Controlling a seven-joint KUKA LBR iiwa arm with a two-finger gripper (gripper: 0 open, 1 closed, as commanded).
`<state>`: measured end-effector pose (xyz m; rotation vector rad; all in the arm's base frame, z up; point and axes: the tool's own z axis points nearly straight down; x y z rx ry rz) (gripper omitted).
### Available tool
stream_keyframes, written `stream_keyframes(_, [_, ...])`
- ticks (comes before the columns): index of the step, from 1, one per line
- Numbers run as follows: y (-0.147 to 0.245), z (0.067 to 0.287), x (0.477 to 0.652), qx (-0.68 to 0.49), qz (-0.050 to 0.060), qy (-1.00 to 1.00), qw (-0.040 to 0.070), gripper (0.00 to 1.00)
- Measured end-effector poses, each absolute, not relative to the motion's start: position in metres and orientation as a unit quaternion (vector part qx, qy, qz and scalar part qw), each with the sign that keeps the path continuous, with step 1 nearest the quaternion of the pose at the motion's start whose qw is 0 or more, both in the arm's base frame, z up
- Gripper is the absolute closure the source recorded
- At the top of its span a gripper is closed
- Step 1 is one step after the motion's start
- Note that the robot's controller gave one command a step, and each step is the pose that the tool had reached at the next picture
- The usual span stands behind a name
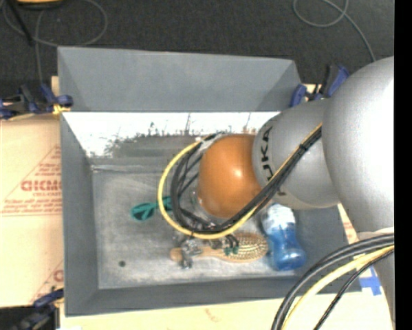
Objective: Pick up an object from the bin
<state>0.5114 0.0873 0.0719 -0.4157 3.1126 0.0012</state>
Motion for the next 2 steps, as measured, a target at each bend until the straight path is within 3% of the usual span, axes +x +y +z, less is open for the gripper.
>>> stream_keyframes(1, [0.087,0.072,0.511,-0.132,0.001,0.991,0.001,1.0])
stream_keyframes(2, [0.101,0.223,0.502,-0.175,0.0,0.985,0.002,1.0])
